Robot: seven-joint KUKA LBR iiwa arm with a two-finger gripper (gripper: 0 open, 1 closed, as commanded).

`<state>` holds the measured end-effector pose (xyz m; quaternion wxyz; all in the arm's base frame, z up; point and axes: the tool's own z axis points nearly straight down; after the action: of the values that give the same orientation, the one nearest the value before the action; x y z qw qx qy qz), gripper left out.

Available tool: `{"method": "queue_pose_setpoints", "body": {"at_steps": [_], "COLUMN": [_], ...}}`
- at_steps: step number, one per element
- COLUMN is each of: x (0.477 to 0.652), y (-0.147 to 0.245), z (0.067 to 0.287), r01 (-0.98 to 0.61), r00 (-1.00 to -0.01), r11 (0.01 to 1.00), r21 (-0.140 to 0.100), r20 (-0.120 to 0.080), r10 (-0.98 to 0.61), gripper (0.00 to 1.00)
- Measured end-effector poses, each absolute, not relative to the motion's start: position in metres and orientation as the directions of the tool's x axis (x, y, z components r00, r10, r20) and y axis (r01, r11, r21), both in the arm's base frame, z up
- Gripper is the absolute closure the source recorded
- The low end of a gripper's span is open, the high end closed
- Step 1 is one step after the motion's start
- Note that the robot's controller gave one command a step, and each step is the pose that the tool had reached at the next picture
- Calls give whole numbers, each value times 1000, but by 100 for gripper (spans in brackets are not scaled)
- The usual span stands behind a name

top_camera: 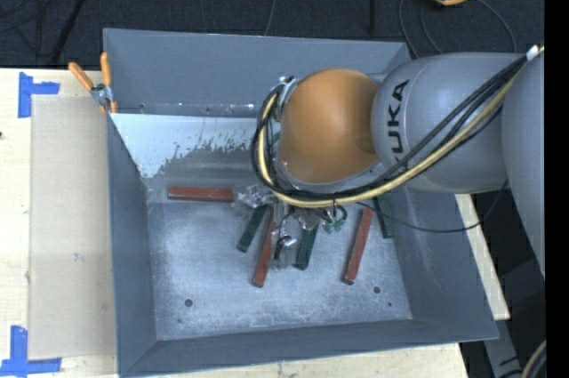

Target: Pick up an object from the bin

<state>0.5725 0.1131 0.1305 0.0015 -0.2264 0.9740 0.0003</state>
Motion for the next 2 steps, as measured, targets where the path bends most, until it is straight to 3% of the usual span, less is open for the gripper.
{"method": "queue_pose_setpoints", "body": {"at_steps": [1,2], "x": [580,586], "y": [108,93], "z": [100,71], "r01": [-610,-724], "r00": [-792,-690], "r11": [792,690], "r21": [0,4], "r20": [0,-1], "r10": [-610,-724], "gripper": [0,100]}}
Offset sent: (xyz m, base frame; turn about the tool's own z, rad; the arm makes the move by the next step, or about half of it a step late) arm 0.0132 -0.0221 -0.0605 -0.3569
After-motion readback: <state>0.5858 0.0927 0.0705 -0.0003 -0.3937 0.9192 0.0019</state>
